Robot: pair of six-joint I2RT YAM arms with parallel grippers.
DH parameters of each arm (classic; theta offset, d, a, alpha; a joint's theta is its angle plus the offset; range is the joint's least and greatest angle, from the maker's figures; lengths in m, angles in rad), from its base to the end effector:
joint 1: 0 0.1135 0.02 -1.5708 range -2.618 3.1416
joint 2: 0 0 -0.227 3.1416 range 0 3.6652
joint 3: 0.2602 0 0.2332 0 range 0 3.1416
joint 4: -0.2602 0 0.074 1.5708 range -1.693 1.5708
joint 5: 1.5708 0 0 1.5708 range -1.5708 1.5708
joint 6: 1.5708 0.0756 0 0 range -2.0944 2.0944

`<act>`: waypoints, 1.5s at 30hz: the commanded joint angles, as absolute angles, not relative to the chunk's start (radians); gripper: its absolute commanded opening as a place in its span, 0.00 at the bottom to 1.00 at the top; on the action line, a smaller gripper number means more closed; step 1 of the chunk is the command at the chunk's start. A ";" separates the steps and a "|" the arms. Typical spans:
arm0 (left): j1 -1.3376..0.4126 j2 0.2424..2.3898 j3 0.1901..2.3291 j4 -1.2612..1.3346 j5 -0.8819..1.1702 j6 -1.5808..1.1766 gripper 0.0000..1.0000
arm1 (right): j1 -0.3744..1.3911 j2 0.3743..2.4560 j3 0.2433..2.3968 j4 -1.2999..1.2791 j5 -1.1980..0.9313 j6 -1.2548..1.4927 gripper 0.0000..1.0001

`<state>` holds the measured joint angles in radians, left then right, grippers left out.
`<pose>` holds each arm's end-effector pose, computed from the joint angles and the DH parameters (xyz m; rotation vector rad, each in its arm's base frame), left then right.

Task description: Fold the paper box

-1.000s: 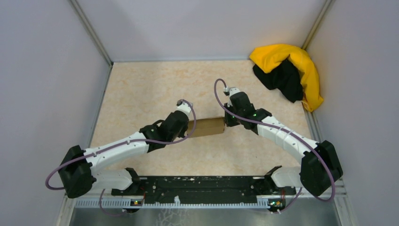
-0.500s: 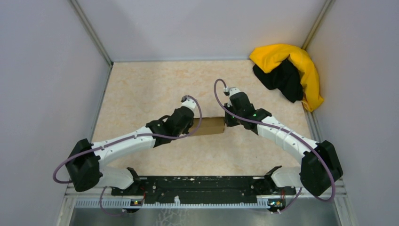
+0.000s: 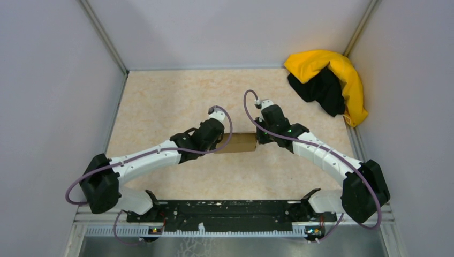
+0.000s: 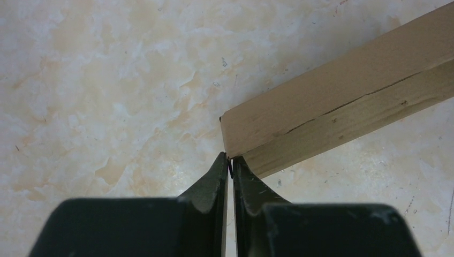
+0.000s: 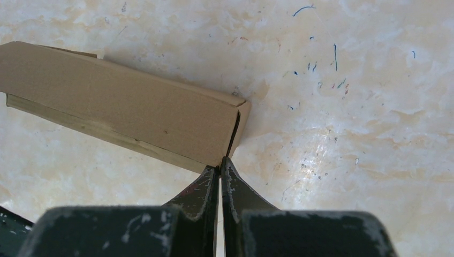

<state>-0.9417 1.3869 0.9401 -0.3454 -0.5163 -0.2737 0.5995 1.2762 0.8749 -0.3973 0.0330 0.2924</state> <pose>0.2101 -0.2253 0.1939 0.5019 2.1817 -0.0389 0.2403 0.1612 0.1908 -0.3517 2.3777 0.3856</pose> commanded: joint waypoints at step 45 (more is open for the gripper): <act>-0.868 1.490 1.091 -0.421 -0.385 -0.313 0.06 | 0.624 1.178 0.901 -0.443 0.117 0.319 0.42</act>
